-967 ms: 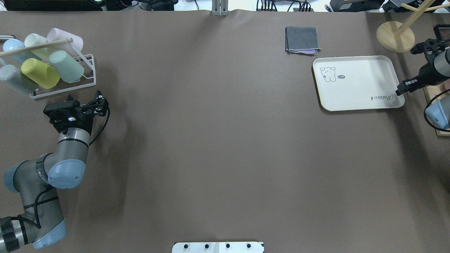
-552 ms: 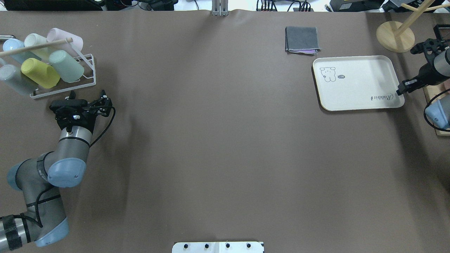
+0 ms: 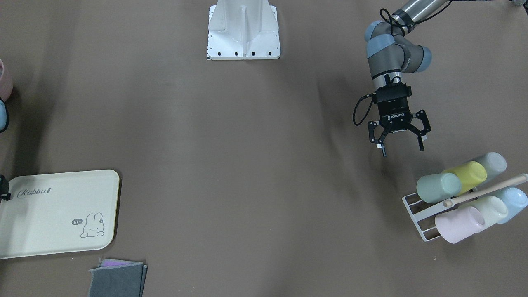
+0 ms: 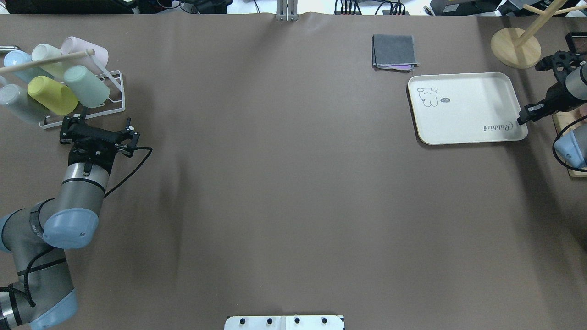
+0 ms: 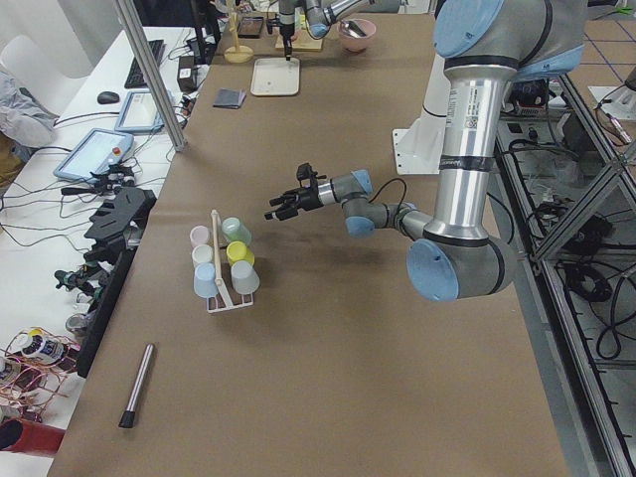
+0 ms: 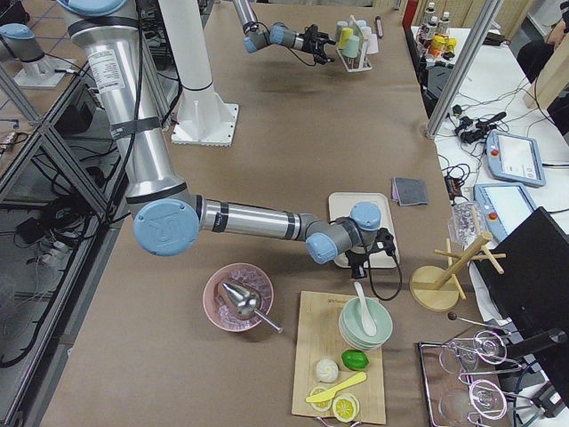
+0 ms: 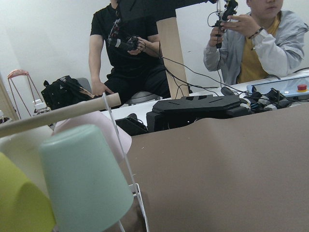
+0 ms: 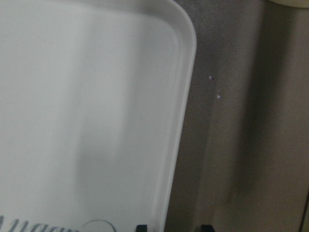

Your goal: Pick up and place green cup on tray

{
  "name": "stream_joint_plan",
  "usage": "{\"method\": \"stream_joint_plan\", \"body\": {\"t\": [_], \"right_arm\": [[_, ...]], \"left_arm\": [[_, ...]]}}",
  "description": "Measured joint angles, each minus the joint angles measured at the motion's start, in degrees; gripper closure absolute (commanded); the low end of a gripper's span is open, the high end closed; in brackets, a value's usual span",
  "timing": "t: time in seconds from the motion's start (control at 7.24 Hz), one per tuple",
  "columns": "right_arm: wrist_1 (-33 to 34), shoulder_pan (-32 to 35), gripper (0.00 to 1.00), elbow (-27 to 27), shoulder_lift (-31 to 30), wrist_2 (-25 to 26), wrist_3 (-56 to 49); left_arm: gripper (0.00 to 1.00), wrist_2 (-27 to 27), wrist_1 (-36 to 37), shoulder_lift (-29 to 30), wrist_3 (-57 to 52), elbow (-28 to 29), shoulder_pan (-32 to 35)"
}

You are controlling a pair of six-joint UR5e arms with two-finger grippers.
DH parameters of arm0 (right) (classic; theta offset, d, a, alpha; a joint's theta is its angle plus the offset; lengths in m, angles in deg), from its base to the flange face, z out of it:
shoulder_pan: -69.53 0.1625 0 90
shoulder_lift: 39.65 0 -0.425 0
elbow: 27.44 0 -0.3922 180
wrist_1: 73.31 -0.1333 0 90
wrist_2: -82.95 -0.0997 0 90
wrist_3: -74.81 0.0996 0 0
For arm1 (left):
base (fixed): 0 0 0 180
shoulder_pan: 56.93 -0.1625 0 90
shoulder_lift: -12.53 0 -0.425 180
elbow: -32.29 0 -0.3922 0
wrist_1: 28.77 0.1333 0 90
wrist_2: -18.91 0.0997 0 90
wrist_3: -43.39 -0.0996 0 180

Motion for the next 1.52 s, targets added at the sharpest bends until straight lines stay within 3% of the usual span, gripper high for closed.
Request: {"method": "stream_joint_plan", "body": {"t": [0.28, 0.55, 0.69, 1.1, 1.52], "right_arm": [[0.0, 0.04, 0.77, -0.2, 0.17, -0.08, 0.0], [0.0, 0.05, 0.96, -0.19, 0.3, -0.22, 0.0], [0.0, 0.06, 1.0, -0.18, 0.43, -0.27, 0.0], [0.0, 0.38, 1.0, 0.33, 0.86, -1.21, 0.12], [0.0, 3.05, 1.0, 2.34, 1.05, -6.86, 3.96]], "left_arm": [[0.07, 0.08, 2.67, -0.17, -18.18, -0.72, 0.0], [0.03, 0.15, 3.77, -0.28, -39.16, -1.07, -0.04], [0.03, 0.2, 5.72, -0.02, -47.93, -1.14, -0.07], [0.05, 2.47, 15.73, 3.0, -76.81, -2.29, -0.15], [0.05, 2.43, 15.92, 3.88, -100.93, -2.91, 0.28]]}}
